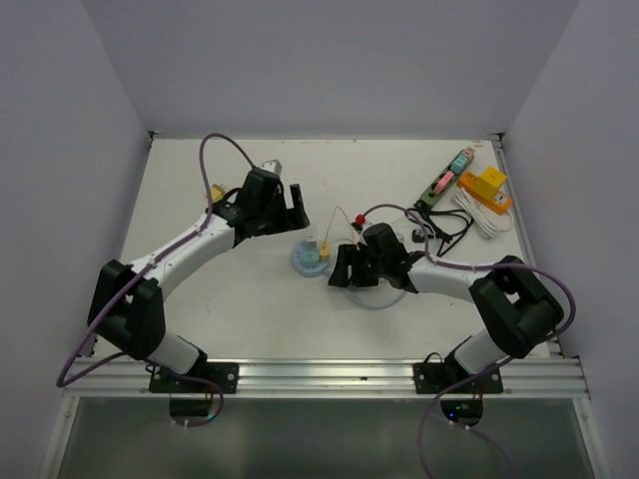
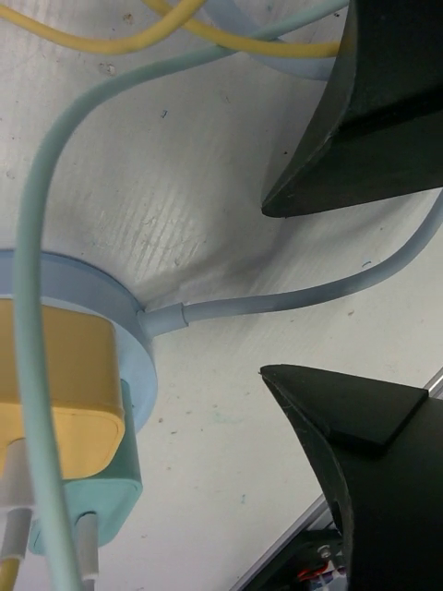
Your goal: Pull the plug off the socket
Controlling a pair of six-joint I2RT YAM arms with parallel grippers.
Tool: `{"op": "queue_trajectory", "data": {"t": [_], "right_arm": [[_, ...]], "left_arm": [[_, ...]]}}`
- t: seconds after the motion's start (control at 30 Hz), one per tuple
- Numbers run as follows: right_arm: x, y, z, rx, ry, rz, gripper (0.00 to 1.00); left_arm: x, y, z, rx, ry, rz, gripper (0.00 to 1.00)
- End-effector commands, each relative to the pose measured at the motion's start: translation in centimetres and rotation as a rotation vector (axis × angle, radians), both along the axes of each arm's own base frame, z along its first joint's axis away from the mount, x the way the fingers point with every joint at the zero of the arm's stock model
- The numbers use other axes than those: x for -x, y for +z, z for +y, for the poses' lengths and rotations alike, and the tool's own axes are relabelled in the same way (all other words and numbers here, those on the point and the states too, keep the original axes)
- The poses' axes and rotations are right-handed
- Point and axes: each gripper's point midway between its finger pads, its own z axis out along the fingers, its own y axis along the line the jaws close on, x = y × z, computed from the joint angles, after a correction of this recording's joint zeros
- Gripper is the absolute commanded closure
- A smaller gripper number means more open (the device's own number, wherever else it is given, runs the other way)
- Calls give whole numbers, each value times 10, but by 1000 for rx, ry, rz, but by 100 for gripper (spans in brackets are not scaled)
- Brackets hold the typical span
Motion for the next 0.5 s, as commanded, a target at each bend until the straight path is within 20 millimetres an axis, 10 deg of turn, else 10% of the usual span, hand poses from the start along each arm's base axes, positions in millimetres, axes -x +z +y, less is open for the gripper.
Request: {"op": "queue_trajectory", "data": {"t": [0.0, 0.47], "right_arm": [[-12, 16, 1, -30, -41, -72, 30], [-8, 15, -2, -52, -56, -81, 22]], "left_arm": [[-15, 17, -20, -69, 4, -45, 7], [-34, -33, -63, -152, -71, 45, 25]]}}
